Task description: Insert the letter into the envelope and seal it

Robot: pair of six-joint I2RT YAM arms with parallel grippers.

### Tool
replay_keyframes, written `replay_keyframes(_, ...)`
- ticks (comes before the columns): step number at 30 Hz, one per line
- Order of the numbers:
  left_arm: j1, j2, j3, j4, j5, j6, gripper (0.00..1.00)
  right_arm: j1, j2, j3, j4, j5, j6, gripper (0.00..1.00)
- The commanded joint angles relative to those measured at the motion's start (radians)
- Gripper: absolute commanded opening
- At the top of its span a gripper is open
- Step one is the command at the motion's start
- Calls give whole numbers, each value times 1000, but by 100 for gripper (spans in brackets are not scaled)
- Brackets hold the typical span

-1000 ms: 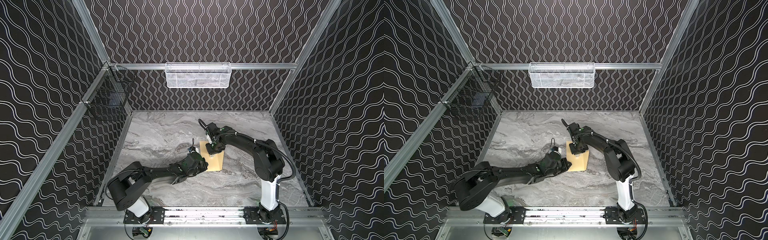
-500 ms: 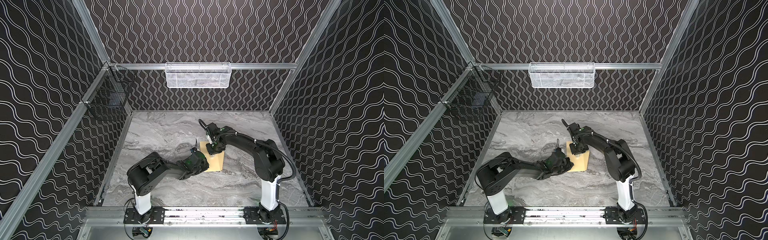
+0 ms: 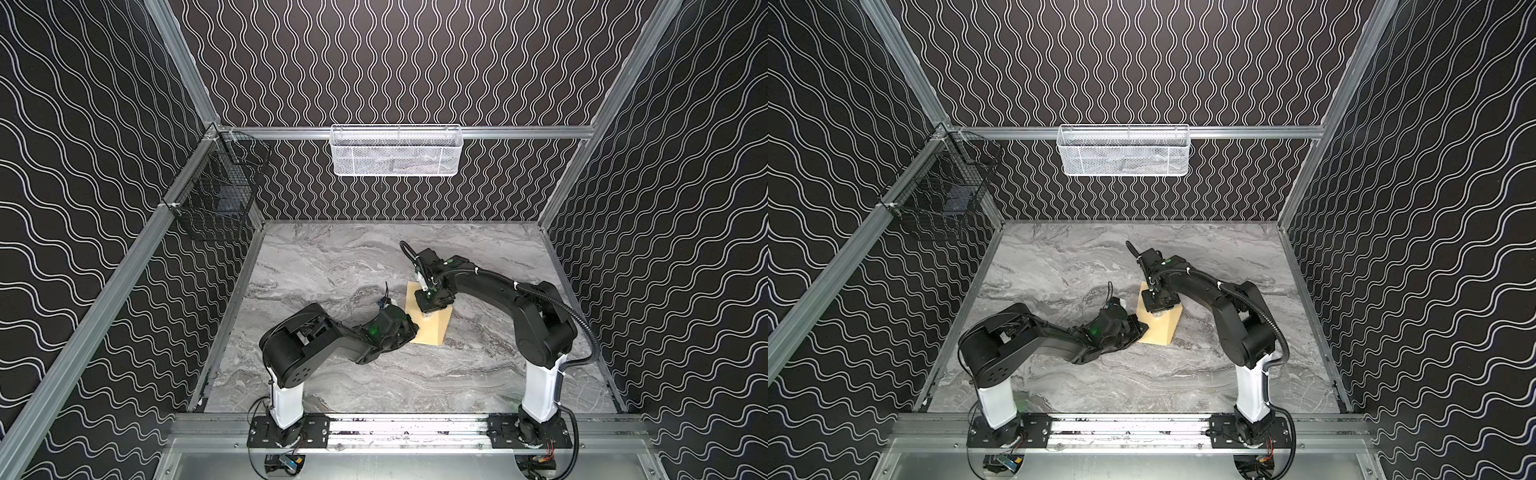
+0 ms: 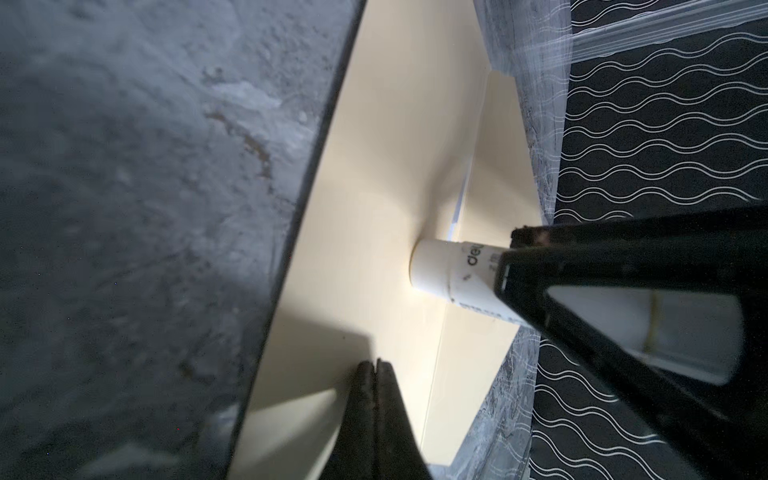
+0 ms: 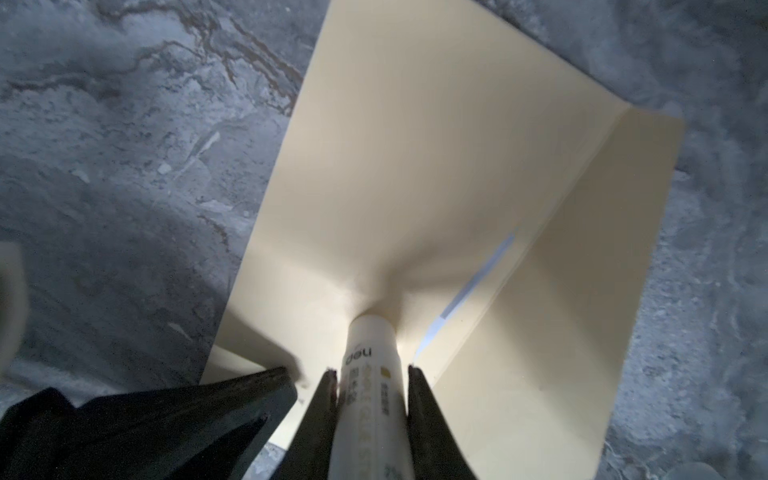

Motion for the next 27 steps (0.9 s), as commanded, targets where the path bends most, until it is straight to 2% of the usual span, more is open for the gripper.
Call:
replay_keyframes(1,6,26,-13,-166,-57,-17,0,2,-6,-14,-122,-7,-7,0)
replay_keyframes(7,5,22,-23,-161,-62,-20,0,1,-30,-53,-119,-22,-11,0)
replay_keyframes(10,3,14,-35,-82,-53,-26,0,2,-25,-62,-112,-20,-8,0)
replay_keyframes(13,4,-55,-60,-26,-43,-25,0,1,-26,-69,-108,-18,-4,0)
replay_keyframes(14,6,-86,-53,-47,-32,-13,4,1,-27,-72,-109,-17,-2,0)
replay_keyframes(16,8,-158,-34,-123,-18,16,19,1,-30,-76,-110,-12,-1,0)
replay_keyframes(18,9,-215,-32,-171,-2,29,22,1,-32,-81,-106,-16,1,0)
replay_keyframes(20,2,-245,-29,-200,28,32,20,1,-32,-82,-105,-18,3,0)
replay_keyframes(23,-27,-248,-39,-212,70,22,1,1,-32,-88,-103,-19,7,0)
replay_keyframes(27,-73,-244,-98,-192,55,-21,0,1,-36,-93,-96,-27,12,0)
